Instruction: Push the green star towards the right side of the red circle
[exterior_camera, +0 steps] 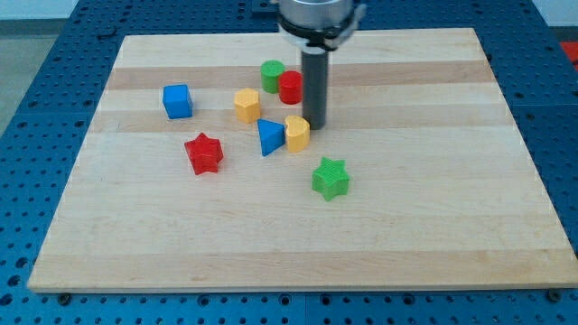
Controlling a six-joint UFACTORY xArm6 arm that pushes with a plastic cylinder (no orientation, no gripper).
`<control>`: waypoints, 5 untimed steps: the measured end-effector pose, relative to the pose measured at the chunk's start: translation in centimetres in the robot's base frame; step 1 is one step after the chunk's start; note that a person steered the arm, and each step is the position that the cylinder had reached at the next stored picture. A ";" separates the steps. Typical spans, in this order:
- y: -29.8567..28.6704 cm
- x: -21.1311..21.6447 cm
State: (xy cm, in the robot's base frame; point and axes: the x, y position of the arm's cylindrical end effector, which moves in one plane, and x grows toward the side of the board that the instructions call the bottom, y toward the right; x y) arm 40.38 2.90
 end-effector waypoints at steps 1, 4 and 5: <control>2.4 2.3; 6.7 8.7; 7.2 12.0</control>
State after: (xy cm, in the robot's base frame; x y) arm 52.35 10.13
